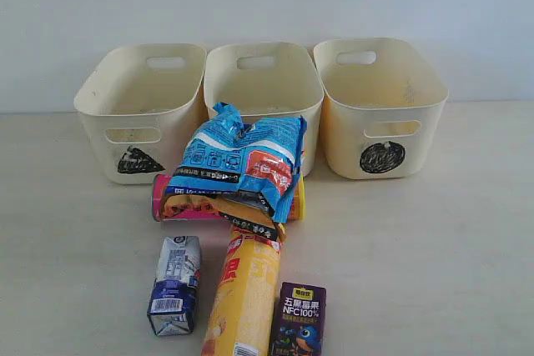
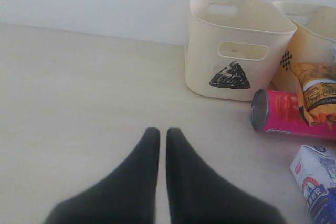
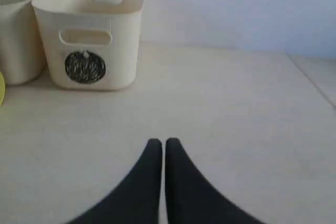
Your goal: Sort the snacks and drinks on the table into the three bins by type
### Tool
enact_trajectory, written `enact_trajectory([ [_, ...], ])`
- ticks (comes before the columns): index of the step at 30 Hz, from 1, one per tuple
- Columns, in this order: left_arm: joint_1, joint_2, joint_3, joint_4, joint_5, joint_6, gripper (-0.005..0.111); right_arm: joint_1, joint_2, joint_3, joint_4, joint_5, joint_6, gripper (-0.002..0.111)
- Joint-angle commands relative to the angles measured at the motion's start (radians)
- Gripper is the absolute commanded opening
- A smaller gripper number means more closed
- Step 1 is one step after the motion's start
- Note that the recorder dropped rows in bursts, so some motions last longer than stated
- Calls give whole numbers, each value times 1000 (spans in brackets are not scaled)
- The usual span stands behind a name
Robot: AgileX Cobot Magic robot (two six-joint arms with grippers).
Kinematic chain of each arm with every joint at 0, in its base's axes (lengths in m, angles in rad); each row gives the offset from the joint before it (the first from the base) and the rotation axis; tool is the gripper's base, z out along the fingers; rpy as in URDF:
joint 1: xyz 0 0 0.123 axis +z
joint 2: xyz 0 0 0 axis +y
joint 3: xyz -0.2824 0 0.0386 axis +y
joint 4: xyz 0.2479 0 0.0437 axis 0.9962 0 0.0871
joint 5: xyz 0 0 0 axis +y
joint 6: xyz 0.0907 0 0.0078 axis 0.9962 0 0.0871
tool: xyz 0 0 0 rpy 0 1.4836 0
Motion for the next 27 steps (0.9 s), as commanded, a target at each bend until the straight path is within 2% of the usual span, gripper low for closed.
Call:
enact_trajectory([
  [1, -2, -4, -4, -2, -10, -8, 4, 0, -5, 0, 57, -263, 44, 0],
  [4, -2, -4, -4, -2, -10, -8, 4, 0, -5, 0, 95, -484, 71, 0],
  [6, -2, -4, -4, -2, -10, -8, 4, 0, -5, 0, 118, -703, 20, 0],
  [8, -2, -4, -4, -2, -10, -8, 4, 0, -5, 0, 190, -920, 148, 0],
  [9, -2, -4, -4, -2, -10, -8, 4, 0, -5, 0, 235, -946, 274, 0],
  [10, -2, -4, -4, -2, -10, -8, 4, 0, -5, 0, 271, -935, 367, 0],
  [12, -2, -4, -4, -2, -10, -8, 4, 0, -5, -28, 280, -795, 471, 0],
  [15, -2, -4, -4, -2, -10, -8, 4, 0, -5, -118, 93, -487, 652, 0],
  [17, -2, -4, -4, -2, -10, -8, 4, 1, -5, -180, -54, -371, 794, 0],
  [20, -2, -4, -4, -2, -10, -8, 4, 1, 37, -251, -181, -339, 895, 0],
  [23, -2, -4, -4, -2, -10, -8, 4, 13, 112, -317, -181, -336, 934, 0],
  [27, -2, -4, -4, -2, -10, -8, 4, 99, 265, -412, -183, -334, 934, 0],
])
